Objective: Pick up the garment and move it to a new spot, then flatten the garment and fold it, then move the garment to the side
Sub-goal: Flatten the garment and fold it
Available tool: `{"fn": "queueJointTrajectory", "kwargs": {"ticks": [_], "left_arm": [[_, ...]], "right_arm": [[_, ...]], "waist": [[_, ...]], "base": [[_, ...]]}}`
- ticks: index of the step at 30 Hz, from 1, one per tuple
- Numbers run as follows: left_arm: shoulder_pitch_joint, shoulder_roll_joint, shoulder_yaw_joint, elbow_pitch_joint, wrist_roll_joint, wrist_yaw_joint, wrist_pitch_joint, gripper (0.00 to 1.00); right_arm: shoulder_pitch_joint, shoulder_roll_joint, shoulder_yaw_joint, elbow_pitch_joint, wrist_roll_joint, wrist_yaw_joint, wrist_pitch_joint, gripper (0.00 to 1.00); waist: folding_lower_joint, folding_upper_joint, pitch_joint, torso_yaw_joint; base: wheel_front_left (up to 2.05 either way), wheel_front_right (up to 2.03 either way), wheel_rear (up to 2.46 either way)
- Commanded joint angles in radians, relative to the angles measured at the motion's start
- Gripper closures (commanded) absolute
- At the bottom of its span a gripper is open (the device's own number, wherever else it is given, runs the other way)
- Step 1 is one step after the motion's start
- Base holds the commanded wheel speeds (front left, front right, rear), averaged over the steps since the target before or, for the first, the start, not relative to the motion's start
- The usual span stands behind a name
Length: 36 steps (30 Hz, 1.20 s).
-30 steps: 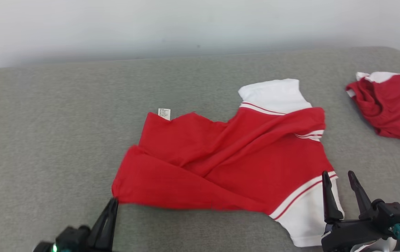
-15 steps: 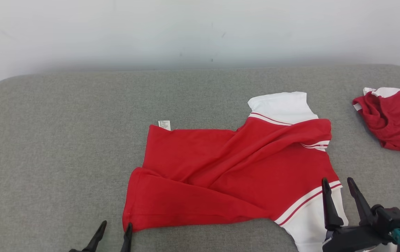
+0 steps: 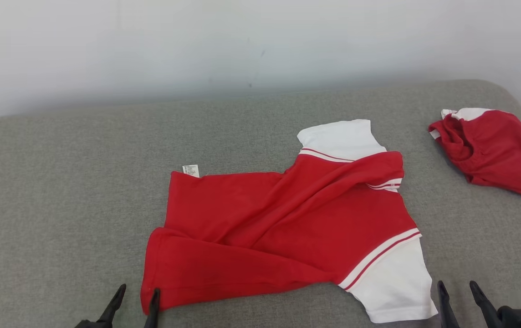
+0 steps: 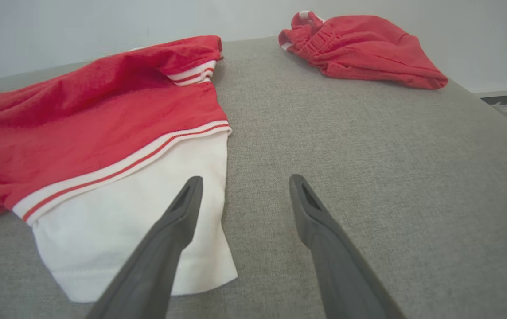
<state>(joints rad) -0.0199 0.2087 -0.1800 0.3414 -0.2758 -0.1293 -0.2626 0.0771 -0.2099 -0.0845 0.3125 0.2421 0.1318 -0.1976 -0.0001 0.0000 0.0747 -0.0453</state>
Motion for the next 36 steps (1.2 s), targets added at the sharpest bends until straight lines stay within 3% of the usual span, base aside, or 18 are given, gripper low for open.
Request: {"fn": "queueJointTrajectory", "kwargs": {"ticks": [1, 20, 21, 22, 23, 24, 30, 36], "left_arm": [[-0.005, -0.001, -0.001, 0.0, 0.003, -0.001, -0.003, 0.0], [-0.135, 0.042, -0.113, 0.167, -0.111, 0.0, -0.001, 0.0], [-0.14, 0.041, -0.127, 0.175, -0.124, 0.0, -0.001, 0.54], [-0.147, 0.047, -0.133, 0.186, -0.125, 0.0, -0.001, 0.71], [-0.151, 0.049, -0.143, 0.197, -0.138, 0.0, -0.002, 1.0], [-0.157, 0.05, -0.153, 0.205, -0.145, 0.0, -0.002, 1.0], [-0.14, 0.049, -0.122, 0.165, -0.122, 0.0, -0.003, 1.0], [-0.067, 0.032, -0.076, 0.022, -0.087, 0.015, -0.003, 1.0]], "right_arm": [[0.012, -0.001, -0.002, -0.001, 0.006, -0.003, 0.009, 0.0], [-0.051, -0.001, 0.065, 0.099, 0.035, -0.003, 0.072, 0.0], [-0.056, -0.001, 0.069, 0.105, 0.037, -0.003, 0.072, 0.0], [-0.06, 0.001, 0.079, 0.115, 0.042, -0.003, 0.081, 0.0], [-0.065, 0.003, 0.091, 0.126, 0.047, -0.003, 0.093, 0.48], [-0.07, 0.005, 0.103, 0.137, 0.051, -0.003, 0.104, 1.0], [-0.084, -0.005, 0.15, 0.143, 0.09, -0.003, 0.101, 1.0], [-0.057, -0.009, 0.155, 0.001, 0.147, -0.003, 0.074, 1.0]], "waist": [[0.0001, 0.0, 0.01, -0.01], [0.0001, 0.0, 0.056, 0.001], [0.0001, 0.0, 0.057, 0.0], [0.0001, 0.0, 0.058, -0.001], [0.0001, 0.0, 0.059, -0.002], [0.0001, 0.0, 0.06, -0.002], [0.0001, 0.0, 0.052, 0.0], [0.0001, 0.0, 0.04, -0.007]], "base": [[0.0, 0.0, 0.0], [0.0, 0.0, 0.0], [0.0, 0.0, 0.0], [0.0, 0.0, 0.0], [0.0, 0.0, 0.0], [0.0, 0.0, 0.0], [0.0, 0.0, 0.0], [0.0, 0.0, 0.0]]}}
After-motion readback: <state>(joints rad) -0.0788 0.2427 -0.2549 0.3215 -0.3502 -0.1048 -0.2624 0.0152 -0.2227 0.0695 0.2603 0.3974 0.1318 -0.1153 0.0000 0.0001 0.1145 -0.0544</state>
